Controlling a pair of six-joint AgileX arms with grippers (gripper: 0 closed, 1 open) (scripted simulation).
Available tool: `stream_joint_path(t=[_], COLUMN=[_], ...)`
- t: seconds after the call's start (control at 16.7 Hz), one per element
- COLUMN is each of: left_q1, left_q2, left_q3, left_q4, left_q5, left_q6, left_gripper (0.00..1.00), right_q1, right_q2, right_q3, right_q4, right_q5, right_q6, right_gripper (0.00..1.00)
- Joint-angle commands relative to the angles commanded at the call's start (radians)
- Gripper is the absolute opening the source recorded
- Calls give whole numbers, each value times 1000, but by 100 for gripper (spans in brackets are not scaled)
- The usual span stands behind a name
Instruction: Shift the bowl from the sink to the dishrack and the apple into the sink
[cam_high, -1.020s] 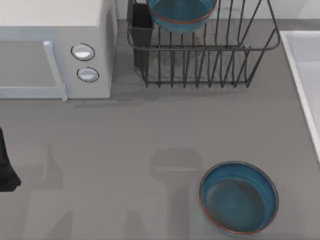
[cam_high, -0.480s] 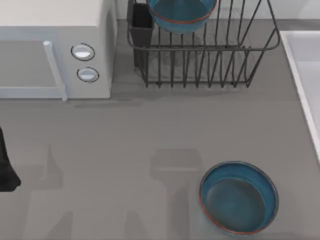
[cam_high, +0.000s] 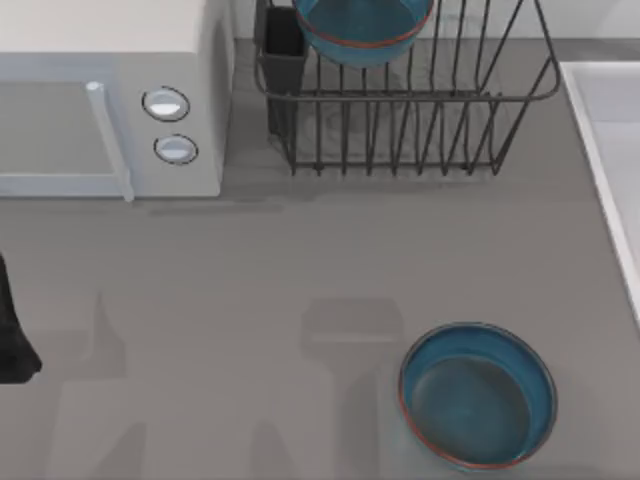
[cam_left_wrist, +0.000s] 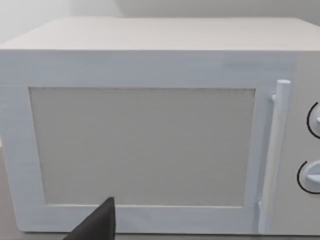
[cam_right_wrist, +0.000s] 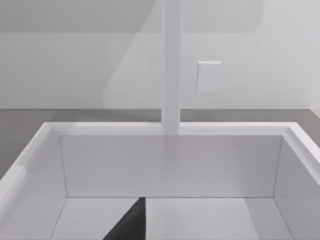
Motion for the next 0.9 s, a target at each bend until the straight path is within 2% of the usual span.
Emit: stream_joint_path(t=[0.6, 0.9], left_q1=[0, 0], left_q2=[0, 0], left_q3=[0, 0], left_q4=[0, 0], left_q5=[0, 0], left_q6=[0, 0], left_gripper=[100, 100], right_q1=[8, 106], right_q2=[-10, -196], right_q3=[-4, -65], right_q4=[-7, -174], right_q5=[-1, 10], right_q6=[-5, -44], right_gripper=[100, 100])
